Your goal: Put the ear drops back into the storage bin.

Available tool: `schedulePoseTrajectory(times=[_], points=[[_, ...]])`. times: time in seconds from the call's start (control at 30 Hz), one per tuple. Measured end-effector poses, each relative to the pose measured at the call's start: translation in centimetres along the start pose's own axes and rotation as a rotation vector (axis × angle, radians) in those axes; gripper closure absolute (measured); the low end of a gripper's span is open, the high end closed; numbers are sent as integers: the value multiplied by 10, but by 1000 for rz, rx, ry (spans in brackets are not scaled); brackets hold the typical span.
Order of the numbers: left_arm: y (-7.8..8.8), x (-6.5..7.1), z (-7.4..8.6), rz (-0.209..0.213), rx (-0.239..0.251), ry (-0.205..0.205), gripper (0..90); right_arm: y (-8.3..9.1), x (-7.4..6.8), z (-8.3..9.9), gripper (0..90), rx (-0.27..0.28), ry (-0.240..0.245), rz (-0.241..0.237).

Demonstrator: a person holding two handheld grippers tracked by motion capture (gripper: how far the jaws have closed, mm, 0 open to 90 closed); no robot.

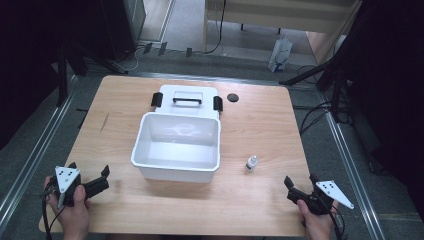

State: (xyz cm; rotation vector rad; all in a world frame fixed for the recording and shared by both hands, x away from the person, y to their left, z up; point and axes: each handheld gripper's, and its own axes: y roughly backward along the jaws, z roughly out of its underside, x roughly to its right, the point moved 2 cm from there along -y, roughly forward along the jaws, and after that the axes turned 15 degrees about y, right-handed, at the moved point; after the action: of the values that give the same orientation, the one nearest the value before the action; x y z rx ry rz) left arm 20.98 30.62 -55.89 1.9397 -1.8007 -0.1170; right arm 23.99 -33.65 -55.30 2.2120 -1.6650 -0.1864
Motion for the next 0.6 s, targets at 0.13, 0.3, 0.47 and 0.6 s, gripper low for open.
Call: schedulePoseTrajectory(times=[0.13, 0.3, 0.47, 0.6], points=[[1, -1, 0, -2, 4, 11, 2, 0, -1, 0, 145, 0, 15, 32], [0, 0, 0, -1, 1, 4, 2, -1, -2, -2, 195, -17, 25, 12], [0, -1, 0, 3, -1, 7, 2, -1, 0, -6, 230, -49, 29, -48], [-1, -1, -1, 2, -1, 9, 2, 0, -3, -10, 268, -101, 95, -126]])
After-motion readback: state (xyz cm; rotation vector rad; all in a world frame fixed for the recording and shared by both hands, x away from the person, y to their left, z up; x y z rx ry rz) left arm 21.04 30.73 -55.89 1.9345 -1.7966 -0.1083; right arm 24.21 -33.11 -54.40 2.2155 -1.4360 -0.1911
